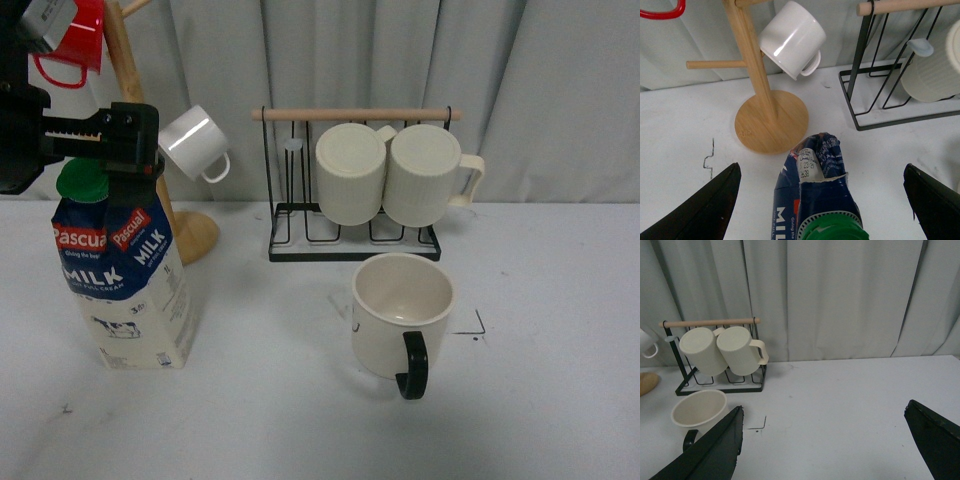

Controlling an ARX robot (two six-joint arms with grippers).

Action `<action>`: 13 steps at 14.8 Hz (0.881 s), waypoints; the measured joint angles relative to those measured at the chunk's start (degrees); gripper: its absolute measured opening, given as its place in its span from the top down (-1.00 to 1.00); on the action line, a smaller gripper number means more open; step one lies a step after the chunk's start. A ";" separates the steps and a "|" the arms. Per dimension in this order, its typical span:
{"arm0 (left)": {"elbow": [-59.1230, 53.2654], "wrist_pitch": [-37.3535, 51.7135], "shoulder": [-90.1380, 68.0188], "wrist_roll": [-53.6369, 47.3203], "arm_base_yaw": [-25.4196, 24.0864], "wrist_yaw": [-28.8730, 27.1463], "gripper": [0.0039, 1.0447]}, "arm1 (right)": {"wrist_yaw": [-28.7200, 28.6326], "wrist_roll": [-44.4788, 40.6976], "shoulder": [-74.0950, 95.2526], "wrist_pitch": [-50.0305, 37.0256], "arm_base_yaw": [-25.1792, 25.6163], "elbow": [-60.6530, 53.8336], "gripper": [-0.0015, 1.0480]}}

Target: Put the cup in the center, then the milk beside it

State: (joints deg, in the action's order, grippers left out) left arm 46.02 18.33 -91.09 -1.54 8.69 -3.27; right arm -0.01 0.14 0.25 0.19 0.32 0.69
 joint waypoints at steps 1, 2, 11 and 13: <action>-0.26 0.59 -1.42 0.00 -0.11 -0.52 -0.88 | 0.00 0.02 0.00 0.00 0.00 0.00 -0.87; -0.72 1.31 -2.19 -0.02 -0.17 -1.20 -0.88 | 0.00 0.02 0.00 0.00 0.00 0.00 -0.87; -2.47 3.21 -4.52 0.20 1.44 -2.71 0.48 | 0.00 0.00 0.00 0.00 0.00 0.00 -0.87; -2.47 -1.22 -1.62 1.64 3.61 -2.34 0.61 | 0.00 0.02 0.00 0.00 0.00 0.00 -0.87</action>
State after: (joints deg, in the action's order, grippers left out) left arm 43.55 17.10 -92.71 0.10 12.29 -5.61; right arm -0.01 0.16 0.25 0.19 0.32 0.69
